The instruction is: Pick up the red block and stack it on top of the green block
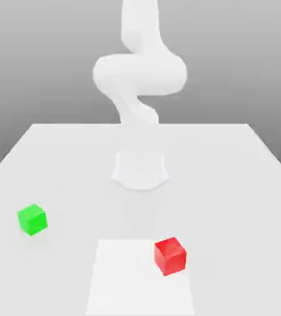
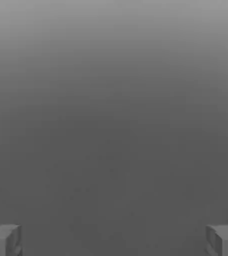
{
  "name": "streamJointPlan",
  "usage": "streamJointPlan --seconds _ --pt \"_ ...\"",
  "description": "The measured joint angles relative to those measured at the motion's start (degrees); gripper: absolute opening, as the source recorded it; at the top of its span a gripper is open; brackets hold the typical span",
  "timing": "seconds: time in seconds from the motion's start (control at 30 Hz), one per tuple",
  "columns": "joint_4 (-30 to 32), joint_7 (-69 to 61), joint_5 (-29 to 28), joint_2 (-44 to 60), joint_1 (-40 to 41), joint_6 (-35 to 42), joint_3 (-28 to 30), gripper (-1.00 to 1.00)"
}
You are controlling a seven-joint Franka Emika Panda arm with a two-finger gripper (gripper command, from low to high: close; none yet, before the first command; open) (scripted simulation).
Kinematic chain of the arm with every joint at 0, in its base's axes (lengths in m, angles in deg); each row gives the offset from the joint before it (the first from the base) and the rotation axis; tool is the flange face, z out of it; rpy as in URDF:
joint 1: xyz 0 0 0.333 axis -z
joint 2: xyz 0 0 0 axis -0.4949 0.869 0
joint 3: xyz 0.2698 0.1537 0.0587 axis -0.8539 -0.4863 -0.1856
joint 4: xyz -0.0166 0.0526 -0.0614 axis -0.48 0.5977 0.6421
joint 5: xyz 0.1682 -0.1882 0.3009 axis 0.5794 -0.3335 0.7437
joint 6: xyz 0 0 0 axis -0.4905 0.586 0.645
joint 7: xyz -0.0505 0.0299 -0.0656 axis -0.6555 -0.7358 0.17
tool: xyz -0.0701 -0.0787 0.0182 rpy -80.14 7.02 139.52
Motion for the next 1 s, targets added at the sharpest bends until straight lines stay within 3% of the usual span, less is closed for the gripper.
streamJointPlan --seconds 0.63,0.83,0.87,1.0 --pt "23.3 -13.0 0.0 40.3 -7.0 -24.2 -1.3 0.0" --pt "22.7 -12.9 -0.8 52.8 -7.4 -34.4 -0.8 0.0" --pt "22.5 -12.9 -0.9 54.6 -7.5 -36.0 -0.7 -1.0" --pt "22.5 -12.8 -1.0 54.6 -7.5 -35.9 -0.7 -1.0"
